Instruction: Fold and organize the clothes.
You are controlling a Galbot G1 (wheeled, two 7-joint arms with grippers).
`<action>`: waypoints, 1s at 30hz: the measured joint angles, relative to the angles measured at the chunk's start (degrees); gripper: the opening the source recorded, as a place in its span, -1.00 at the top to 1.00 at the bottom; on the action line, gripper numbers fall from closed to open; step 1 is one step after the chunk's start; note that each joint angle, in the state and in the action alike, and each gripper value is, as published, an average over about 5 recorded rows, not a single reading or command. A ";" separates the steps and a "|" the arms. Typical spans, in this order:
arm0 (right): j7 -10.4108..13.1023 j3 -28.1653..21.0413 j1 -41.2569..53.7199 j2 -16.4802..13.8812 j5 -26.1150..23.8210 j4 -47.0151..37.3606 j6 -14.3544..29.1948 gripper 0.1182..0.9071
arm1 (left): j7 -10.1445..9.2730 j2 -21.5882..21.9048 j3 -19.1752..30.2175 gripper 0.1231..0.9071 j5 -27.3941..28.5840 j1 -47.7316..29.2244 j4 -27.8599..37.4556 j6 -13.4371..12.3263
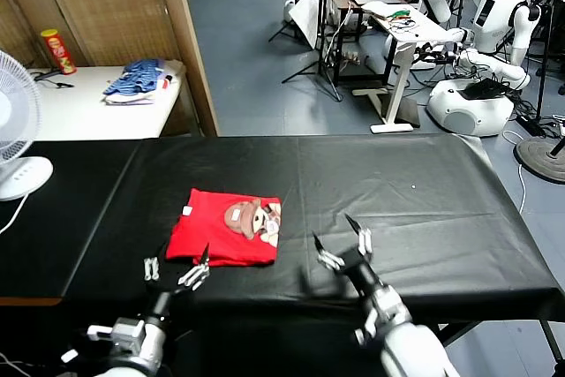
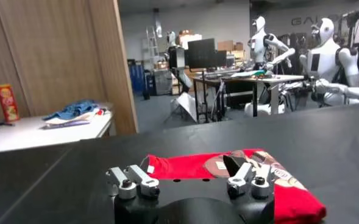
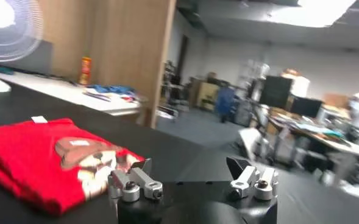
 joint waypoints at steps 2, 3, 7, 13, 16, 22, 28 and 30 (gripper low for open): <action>1.93 1.76 -5.11 0.00 -0.36 2.60 1.78 -0.72 | -0.33 0.95 -0.49 -0.72 -1.10 1.43 -0.67 0.02; 2.79 2.52 -7.53 0.05 -0.62 3.78 2.53 -0.72 | -0.46 1.36 -0.74 -0.72 -1.45 2.17 -0.94 0.02; 5.92 4.90 -16.30 0.63 -1.11 7.96 3.86 -0.72 | -1.43 2.26 -1.50 -0.72 -2.62 5.14 -1.97 -0.02; 10.74 6.49 -27.93 1.59 -0.61 13.91 2.83 -0.72 | -3.57 2.21 -2.35 -0.72 -5.09 10.21 -3.77 -0.03; 12.47 6.46 -32.49 1.63 0.24 16.57 0.66 -0.72 | -4.77 2.31 -3.14 -0.72 -7.38 12.88 -5.24 1.39; 16.54 5.74 -37.65 1.66 2.06 20.78 -4.96 -0.72 | -5.08 2.72 -5.53 -0.72 -10.08 17.24 -8.32 5.61; 16.90 5.52 -39.05 1.70 2.08 22.19 -6.42 -0.72 | -4.30 2.59 -7.39 -0.72 -10.49 19.43 -9.18 6.73; 16.92 5.50 -39.26 1.71 2.06 22.40 -6.61 -0.72 | -3.92 2.61 -7.61 -0.72 -10.43 19.62 -9.22 6.80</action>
